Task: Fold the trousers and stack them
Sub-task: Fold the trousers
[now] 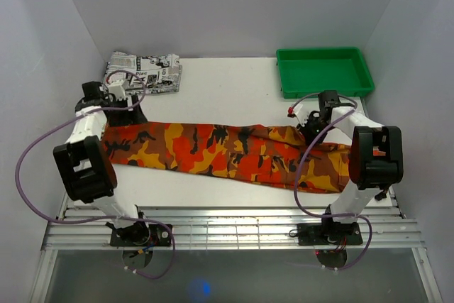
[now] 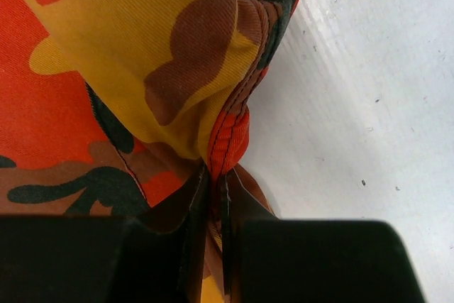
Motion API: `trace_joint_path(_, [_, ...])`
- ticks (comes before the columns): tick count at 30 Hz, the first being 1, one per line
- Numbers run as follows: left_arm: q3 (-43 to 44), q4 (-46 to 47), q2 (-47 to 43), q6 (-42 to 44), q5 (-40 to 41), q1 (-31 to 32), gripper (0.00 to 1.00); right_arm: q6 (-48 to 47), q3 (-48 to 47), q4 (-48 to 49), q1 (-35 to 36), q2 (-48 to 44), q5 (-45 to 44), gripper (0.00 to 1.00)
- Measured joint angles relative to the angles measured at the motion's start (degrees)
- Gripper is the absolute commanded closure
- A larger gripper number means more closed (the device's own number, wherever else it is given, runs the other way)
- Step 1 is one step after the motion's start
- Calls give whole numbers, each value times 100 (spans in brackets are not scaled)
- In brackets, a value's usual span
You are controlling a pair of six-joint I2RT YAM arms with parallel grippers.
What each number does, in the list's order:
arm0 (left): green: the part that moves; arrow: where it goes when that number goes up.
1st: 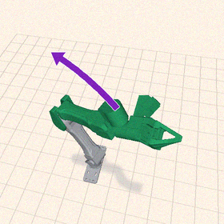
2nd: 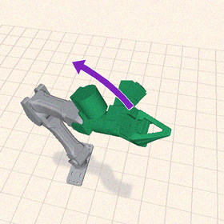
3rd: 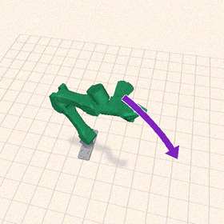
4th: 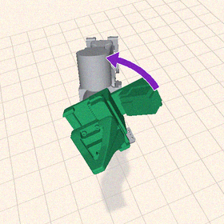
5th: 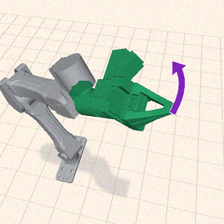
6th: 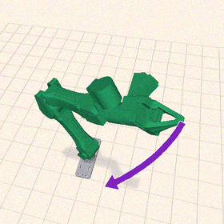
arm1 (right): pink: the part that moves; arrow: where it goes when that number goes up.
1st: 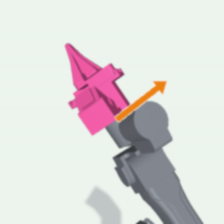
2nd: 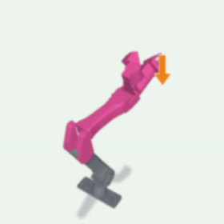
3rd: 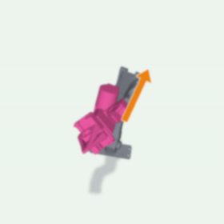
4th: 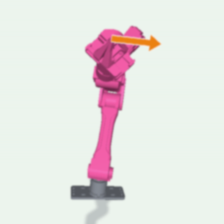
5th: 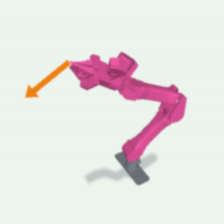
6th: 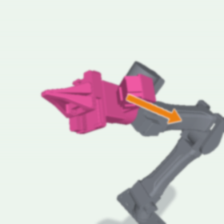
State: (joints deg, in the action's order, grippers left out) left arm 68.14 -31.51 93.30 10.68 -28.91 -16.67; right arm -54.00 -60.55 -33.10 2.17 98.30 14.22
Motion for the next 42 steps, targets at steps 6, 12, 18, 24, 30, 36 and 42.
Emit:
trace_joint_path(6, [1266,-1001,1401,852,35,-1167,10,-42,-599,-549,-68,479,9,41])
trace_joint_path(12, [2190,-1495,2208,1436,31,-1954,11,214,-1182,-1047,-199,887,142,43])
trace_joint_path(18, [2312,-1670,2481,1792,83,-1978,12,955,-2109,-1440,-337,1119,612,42])
trace_joint_path(24, [2306,-1690,2732,1893,-59,-1937,14,1528,-2931,-1554,-232,1668,1213,38])
trace_joint_path(30, [2297,-1692,2747,1875,-203,-1937,39,1869,-3064,-1613,24,2378,1475,81])
trace_joint_path(36, [2031,-1532,2754,1862,-271,-1963,92,2048,-3053,-1471,170,2380,1246,92])
trace_joint_path(42, [2048,-1580,2754,1893,-328,-2098,91,2173,-3018,-1134,245,2295,946,53])
